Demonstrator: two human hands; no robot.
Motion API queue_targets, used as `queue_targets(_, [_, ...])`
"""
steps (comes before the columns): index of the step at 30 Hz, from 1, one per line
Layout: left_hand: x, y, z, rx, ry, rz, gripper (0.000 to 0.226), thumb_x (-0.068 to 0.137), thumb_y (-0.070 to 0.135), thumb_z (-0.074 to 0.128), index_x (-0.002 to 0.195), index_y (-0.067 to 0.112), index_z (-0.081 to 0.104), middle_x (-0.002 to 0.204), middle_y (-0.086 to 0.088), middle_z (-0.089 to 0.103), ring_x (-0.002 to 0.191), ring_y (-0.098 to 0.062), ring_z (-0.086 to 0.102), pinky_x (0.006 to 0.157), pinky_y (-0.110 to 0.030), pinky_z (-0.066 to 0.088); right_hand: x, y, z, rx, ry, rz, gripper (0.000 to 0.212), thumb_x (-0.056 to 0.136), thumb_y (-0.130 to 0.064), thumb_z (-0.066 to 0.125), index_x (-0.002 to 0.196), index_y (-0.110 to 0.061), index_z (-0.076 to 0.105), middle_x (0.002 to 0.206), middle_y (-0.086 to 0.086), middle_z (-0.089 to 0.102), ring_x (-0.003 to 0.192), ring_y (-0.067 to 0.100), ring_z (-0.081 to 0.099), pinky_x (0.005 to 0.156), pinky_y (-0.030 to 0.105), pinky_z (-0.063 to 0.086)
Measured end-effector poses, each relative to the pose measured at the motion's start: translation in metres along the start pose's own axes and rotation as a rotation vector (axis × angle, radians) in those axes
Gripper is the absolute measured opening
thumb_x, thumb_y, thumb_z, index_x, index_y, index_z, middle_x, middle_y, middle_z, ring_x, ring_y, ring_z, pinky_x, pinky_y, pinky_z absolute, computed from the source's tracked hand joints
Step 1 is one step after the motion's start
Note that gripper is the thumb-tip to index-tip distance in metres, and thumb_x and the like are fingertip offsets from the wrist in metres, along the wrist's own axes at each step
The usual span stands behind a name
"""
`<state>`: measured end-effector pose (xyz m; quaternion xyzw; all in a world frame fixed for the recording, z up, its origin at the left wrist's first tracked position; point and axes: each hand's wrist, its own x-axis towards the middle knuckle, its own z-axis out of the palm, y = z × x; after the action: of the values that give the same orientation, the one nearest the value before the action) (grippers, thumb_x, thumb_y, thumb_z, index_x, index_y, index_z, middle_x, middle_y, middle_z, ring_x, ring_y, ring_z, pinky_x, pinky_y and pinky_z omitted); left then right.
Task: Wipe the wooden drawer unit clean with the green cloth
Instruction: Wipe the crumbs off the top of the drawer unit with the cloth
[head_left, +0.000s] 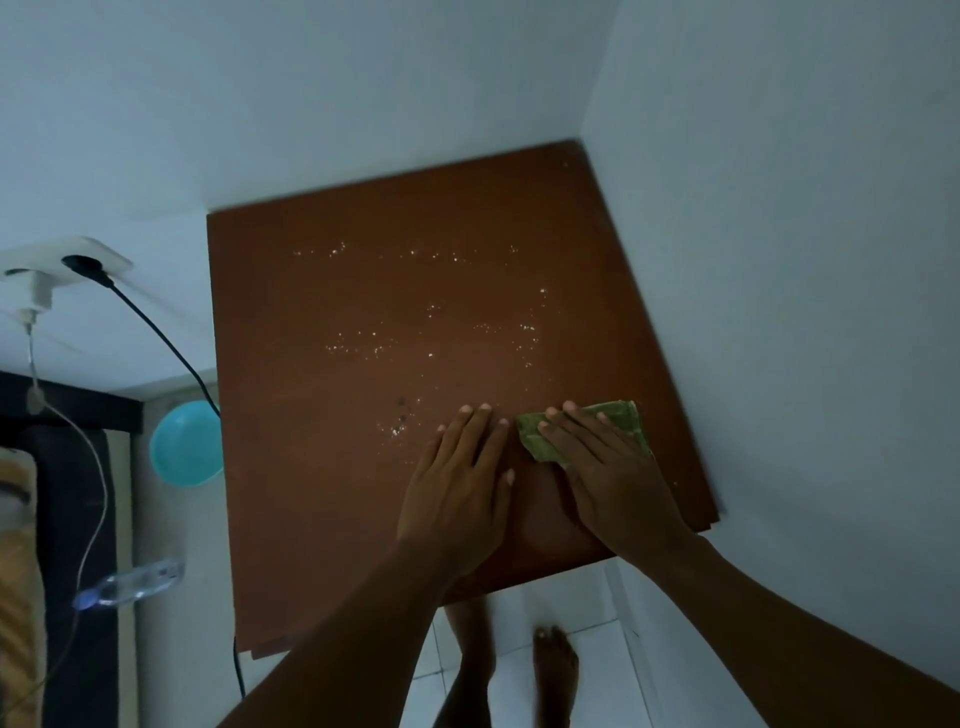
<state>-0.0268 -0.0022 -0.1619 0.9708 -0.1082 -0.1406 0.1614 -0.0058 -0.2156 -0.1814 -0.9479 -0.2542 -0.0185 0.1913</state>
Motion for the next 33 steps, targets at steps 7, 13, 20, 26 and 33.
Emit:
queue_targets(7, [0.038,-0.013,-0.019,0.025,0.034,0.003,0.061,0.103,0.046,0.025,0.156,0.017,0.033,0.164,-0.008,0.029,0.153,-0.026,0.021,0.124,-0.043,0.017,0.099,0.011,-0.029,0.033,0.119,0.066,0.043,0.100,-0.017,0.045,0.141,-0.010,0.053,0.144,0.012,0.057,0.136,0.029,0.051,0.111,0.047,0.041])
queue_targets(13, [0.081,-0.033,-0.039,0.069,0.028,0.039,0.062,0.102,0.046,0.021,0.157,0.018,0.028,0.165,-0.007,0.025,0.153,-0.025,0.018,0.124,-0.041,0.015,0.217,0.042,-0.037,-0.020,-0.023,0.153,0.045,0.104,-0.019,0.043,0.148,-0.014,0.045,0.149,0.011,0.052,0.138,0.030,0.048,0.111,0.046,0.043])
queue_targets(20, [0.110,-0.054,-0.044,0.130,0.069,0.093,0.056,0.104,0.043,0.030,0.152,0.015,0.038,0.162,-0.010,0.032,0.151,-0.028,0.024,0.122,-0.043,0.021,0.269,0.056,-0.014,-0.027,-0.200,0.116,0.052,0.103,-0.041,0.043,0.151,-0.024,0.038,0.160,0.002,0.037,0.149,0.023,0.030,0.119,0.045,0.027])
queue_targets(26, [0.110,-0.060,-0.039,0.118,0.069,0.108,0.058,0.104,0.044,0.029,0.154,0.015,0.034,0.165,-0.009,0.025,0.153,-0.027,0.018,0.123,-0.044,0.020,0.269,0.063,0.005,-0.091,-0.282,0.050,0.058,0.103,-0.048,0.030,0.157,-0.027,0.026,0.167,-0.002,0.020,0.155,0.020,0.013,0.125,0.047,0.012])
queue_targets(33, [0.105,-0.058,-0.036,0.115,0.087,0.112,0.058,0.104,0.043,0.029,0.154,0.014,0.036,0.164,-0.011,0.027,0.153,-0.028,0.018,0.124,-0.045,0.019,0.237,0.065,0.013,-0.168,-0.228,0.038,0.056,0.105,-0.045,0.026,0.159,-0.029,0.019,0.168,-0.003,0.014,0.156,0.019,0.005,0.126,0.046,0.006])
